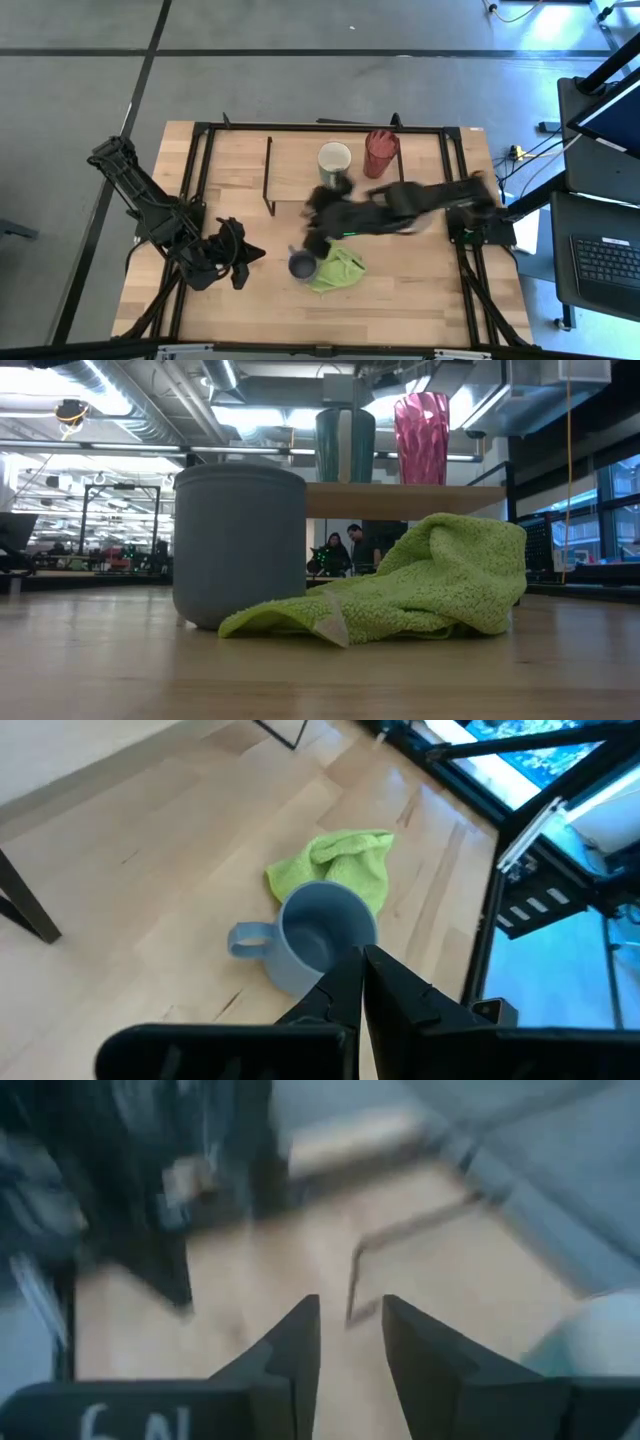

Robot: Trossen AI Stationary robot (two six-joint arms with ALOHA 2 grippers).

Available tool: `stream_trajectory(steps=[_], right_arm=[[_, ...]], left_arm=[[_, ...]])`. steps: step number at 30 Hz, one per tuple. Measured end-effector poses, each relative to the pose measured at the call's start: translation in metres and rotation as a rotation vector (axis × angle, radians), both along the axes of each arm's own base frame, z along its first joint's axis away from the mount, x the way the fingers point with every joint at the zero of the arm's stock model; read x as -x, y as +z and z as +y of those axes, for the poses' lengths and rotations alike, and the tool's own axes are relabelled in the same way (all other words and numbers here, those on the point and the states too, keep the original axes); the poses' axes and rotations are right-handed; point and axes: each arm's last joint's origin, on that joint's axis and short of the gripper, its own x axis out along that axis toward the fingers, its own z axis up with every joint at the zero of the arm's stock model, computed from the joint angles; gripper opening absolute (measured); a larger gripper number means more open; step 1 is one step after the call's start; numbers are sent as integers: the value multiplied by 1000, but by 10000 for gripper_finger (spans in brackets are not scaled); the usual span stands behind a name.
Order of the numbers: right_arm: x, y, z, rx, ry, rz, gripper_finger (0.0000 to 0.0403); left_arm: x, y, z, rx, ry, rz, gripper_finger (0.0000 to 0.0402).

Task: Stack small to large cups/mugs on shelf
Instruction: Put the gray mug on the shelf

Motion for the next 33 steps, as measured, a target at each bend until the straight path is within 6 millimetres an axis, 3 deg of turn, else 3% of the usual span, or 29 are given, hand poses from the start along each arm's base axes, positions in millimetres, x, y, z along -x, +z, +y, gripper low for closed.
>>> stream_trajectory(steps=[2, 5, 9, 13, 18, 26, 33], right_arm=[[27, 28, -2, 36, -54, -92, 112], [63, 51, -3, 72, -140, -140, 112], [92, 53, -3, 43, -193, -76, 112], [115, 39, -4, 13, -293, 78, 112], [112, 25, 11, -39, -255, 85, 112], [109, -4, 27, -135, -268, 169, 110], [114, -10, 43, -132, -270, 128, 57]], left_arm=[[-3, -5, -3, -6, -3, 21, 7], [-8, -15, -10, -4, -16, 68, 7], [-18, -29, -17, 11, -37, 129, 7], [-33, -35, -20, 58, -21, 116, 7], [-49, -34, -5, 19, 8, 93, 7], [-64, -46, 31, -72, -52, 261, 6], [-76, -49, 52, -148, -84, 258, 1]])
